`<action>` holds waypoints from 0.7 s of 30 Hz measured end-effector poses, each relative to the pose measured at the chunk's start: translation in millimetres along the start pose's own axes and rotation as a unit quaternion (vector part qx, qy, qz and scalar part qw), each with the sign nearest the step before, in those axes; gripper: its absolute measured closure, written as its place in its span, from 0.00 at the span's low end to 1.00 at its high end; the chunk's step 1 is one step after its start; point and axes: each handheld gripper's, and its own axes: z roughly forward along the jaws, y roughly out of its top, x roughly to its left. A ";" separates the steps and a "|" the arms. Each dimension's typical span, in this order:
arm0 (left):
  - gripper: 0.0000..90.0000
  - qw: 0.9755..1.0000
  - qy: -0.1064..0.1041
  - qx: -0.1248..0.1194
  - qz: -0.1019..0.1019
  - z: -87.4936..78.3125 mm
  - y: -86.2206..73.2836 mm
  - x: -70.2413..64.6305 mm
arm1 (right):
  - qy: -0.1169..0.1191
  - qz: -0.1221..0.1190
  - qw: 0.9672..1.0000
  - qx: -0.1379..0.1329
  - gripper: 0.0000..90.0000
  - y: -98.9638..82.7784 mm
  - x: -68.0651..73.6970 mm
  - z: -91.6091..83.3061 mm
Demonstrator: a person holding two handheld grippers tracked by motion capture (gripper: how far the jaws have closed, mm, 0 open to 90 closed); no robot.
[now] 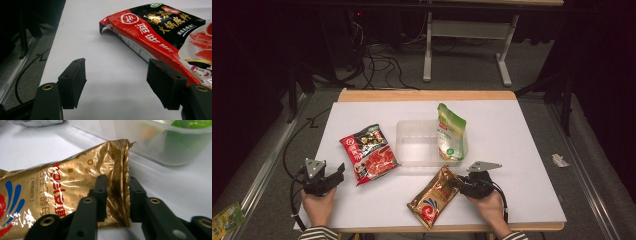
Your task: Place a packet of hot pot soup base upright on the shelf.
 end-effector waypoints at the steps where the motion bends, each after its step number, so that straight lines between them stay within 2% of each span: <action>1: 0.36 1.000 0.000 0.000 0.000 0.0 0.0 0.0 | 0.000 -0.003 1.000 0.003 0.86 0.0 0.1 -0.2; 4: 0.36 1.000 0.001 0.000 0.000 0.1 0.0 0.1 | -0.006 -0.016 1.000 0.009 0.94 -0.2 1.7 -0.6; 10: 0.36 1.000 0.000 0.000 -0.002 0.1 0.1 0.2 | -0.014 -0.027 0.999 0.013 0.99 -0.1 2.2 -1.3; 14: 0.36 1.000 0.001 0.001 -0.001 0.3 0.1 0.2 | -0.016 -0.022 1.000 0.012 0.99 0.5 2.8 -2.6; 21: 0.36 1.000 0.000 -0.001 -0.002 0.0 -0.1 0.5 | -0.002 -0.013 1.000 -0.002 1.00 2.5 1.0 -8.4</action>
